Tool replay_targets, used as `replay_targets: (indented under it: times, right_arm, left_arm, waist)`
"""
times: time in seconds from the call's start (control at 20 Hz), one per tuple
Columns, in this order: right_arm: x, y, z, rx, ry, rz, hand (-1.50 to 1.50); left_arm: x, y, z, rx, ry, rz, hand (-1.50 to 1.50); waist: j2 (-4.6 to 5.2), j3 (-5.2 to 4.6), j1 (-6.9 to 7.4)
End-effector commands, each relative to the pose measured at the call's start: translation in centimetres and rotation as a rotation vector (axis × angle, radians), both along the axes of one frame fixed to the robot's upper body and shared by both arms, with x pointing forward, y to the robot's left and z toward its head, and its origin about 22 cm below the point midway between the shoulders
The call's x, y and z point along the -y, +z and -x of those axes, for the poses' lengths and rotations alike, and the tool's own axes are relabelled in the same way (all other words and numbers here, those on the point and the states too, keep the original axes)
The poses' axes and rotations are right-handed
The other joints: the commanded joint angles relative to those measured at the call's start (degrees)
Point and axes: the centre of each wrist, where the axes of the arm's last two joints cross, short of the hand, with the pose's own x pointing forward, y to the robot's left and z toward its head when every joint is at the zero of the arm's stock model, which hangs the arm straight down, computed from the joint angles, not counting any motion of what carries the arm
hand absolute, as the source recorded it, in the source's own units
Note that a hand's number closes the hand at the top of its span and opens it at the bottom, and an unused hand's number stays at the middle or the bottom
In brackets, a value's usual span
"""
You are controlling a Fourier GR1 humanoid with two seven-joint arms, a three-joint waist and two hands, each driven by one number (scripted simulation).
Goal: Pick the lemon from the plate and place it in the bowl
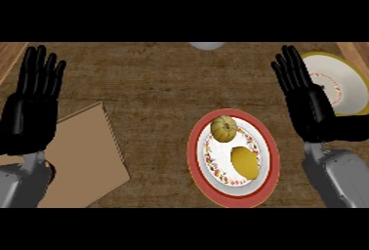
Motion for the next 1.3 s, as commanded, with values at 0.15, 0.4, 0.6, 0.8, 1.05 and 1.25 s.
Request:
replay_targets:
  times: [0.15,0.4,0.6,0.8,1.05,1.25]
  right_arm:
    - [-3.8,-5.6,4.0,-0.182,0.355,0.343,1.5]
    - [-1.8,-8.0,5.5,-0.013,-0.033,0.515,-1.5]
    - [-3.1,-11.3,11.1,0.061,0.007,0.2,-1.5]
    - [-1.9,-8.1,13.0,0.211,-0.03,0.246,-1.5]
    - [-0.2,-3.6,13.7,0.169,-0.142,0.425,-1.5]
    - [0.3,0.3,14.5,0.058,-0.15,0.499,-1.5]
  left_arm:
    - [0.9,-4.4,1.1,-0.203,-0.023,-0.101,0.0]
    - [2.4,-7.5,2.3,-0.378,-0.025,-0.146,0.0]
    - [2.8,-7.8,3.0,-0.397,-0.029,-0.147,0.0]
    - [3.9,-7.2,1.3,-0.384,-0.03,-0.164,0.0]
    - [4.6,-7.6,1.3,-0.389,-0.038,-0.167,0.0]
    - [5.3,-7.0,1.7,-0.392,-0.039,-0.169,0.0]
  waist:
    - [-1.25,2.11,-0.58]
    - [-1.79,2.3,-3.71]
    - [-1.6,2.34,-2.16]
    - [-1.56,2.16,-1.87]
    - [-1.55,2.06,-1.78]
    - [-1.54,2.07,-1.41]
